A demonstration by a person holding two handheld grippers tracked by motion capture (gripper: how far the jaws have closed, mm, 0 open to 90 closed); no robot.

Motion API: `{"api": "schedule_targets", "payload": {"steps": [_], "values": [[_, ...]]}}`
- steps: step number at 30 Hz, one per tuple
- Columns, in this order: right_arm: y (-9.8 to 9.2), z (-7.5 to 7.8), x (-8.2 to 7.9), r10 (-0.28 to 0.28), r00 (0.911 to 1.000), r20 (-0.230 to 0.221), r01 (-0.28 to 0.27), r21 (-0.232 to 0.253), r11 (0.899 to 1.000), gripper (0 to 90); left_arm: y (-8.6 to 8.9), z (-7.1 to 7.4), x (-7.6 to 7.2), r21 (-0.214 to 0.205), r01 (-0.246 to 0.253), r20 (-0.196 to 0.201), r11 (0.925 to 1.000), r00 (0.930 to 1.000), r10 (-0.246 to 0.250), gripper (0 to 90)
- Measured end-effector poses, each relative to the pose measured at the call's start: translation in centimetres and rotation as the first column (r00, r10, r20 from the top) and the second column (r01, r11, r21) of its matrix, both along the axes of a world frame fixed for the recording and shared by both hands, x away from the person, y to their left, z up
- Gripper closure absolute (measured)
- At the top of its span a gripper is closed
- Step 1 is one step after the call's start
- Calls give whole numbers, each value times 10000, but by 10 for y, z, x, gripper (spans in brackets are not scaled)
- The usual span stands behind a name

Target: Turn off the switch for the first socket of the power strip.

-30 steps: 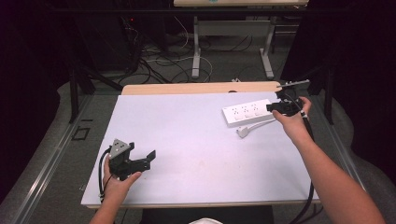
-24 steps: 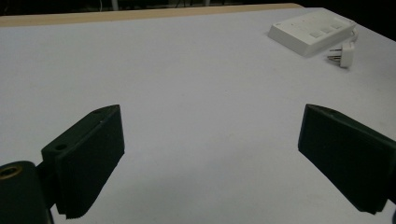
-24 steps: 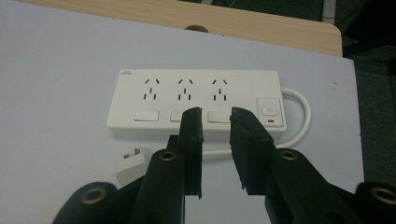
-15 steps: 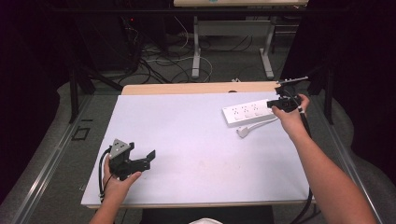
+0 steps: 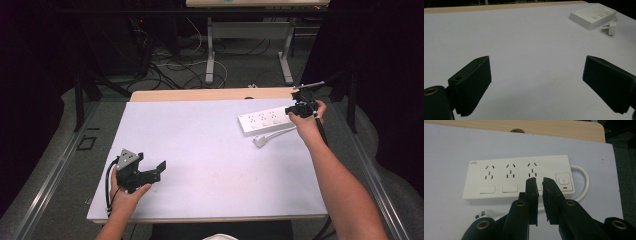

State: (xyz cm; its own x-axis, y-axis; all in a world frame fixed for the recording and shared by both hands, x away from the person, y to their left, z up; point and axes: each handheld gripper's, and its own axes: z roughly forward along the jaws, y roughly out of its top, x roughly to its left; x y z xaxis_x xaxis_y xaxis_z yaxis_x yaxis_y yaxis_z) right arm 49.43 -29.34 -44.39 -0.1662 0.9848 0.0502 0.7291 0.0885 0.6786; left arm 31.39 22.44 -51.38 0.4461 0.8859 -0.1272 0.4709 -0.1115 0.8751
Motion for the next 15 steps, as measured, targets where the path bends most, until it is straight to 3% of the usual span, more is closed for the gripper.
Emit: {"api": "schedule_targets", "payload": {"steps": [15], "values": [[2,-15,13,-145,9990,-433,149,87,9999,872,0,-1,0,88,-11,-54,10000,10000,11,93]]}}
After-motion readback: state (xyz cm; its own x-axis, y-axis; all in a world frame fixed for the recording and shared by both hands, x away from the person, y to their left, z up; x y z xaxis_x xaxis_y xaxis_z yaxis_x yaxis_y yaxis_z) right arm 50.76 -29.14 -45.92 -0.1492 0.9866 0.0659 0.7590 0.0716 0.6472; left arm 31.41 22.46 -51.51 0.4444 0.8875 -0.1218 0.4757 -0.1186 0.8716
